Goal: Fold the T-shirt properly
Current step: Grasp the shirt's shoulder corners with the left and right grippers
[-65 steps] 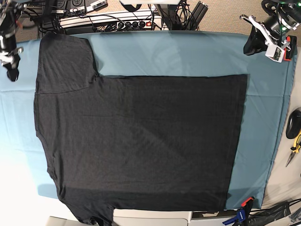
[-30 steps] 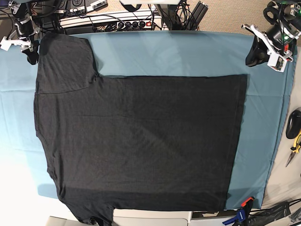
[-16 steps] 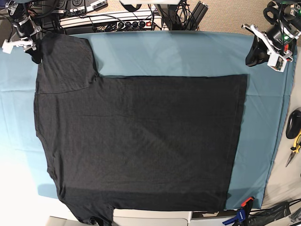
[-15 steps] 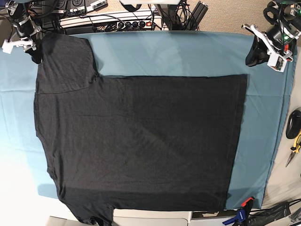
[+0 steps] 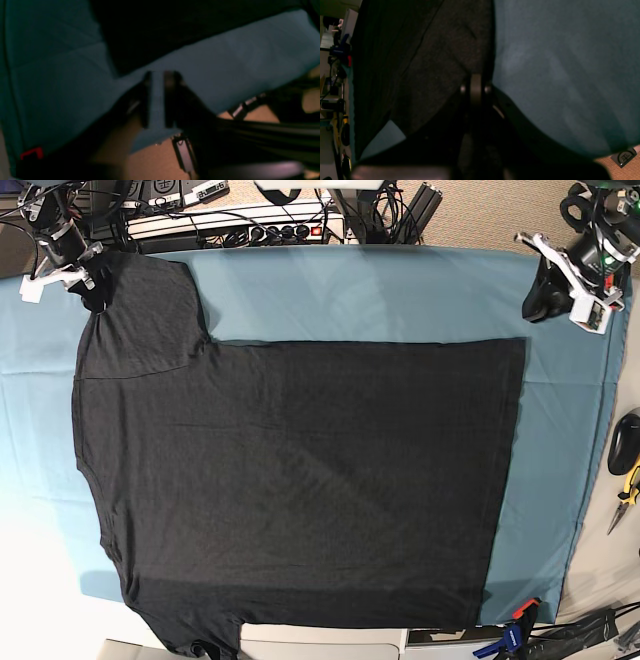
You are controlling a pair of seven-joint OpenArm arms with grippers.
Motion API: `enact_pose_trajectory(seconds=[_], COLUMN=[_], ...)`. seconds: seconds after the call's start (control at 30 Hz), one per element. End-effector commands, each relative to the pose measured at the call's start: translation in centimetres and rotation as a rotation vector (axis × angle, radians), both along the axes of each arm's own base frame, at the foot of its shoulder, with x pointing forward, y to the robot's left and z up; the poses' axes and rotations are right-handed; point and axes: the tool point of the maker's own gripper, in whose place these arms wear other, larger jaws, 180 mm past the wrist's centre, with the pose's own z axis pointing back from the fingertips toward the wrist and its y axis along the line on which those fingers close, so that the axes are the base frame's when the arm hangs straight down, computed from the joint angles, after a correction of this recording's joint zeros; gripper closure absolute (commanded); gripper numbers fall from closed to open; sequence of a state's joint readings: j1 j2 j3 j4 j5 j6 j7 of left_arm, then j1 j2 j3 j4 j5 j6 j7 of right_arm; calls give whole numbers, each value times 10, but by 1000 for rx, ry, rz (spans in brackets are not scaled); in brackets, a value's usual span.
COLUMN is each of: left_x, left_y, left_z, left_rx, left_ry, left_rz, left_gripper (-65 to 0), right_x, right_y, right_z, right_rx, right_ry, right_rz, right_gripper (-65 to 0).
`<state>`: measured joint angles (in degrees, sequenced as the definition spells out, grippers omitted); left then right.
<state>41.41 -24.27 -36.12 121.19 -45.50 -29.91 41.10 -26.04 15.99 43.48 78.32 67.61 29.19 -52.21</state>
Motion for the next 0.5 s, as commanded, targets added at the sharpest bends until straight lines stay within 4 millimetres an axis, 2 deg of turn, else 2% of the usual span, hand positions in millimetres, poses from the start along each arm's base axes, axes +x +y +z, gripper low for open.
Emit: enact_pose_trajectory(seconds=[0.0, 0.07, 0.23, 0.37, 0.47], left_x=[4, 7, 19, 29, 35], left_y=[3, 13, 25, 32, 24], left_z=[7, 5, -2, -27, -51], left_rx=[-6, -9, -74, -159, -237], left_ry=[-23, -15, 6, 55, 118], left_rz=[21, 96, 177, 226, 229], left_gripper=[-201, -267, -270, -270, -270], right_x=[-16, -15, -15, -15, -15], right_y=[5, 7, 7, 7, 7], right_z=[-14, -13, -13, -13, -13], right_rx=[-8, -13, -15, -15, -15], right_ry=[101, 92, 88, 88, 89], right_rz=[46, 61, 67, 67, 67], right_gripper=[0, 0, 0, 0, 0])
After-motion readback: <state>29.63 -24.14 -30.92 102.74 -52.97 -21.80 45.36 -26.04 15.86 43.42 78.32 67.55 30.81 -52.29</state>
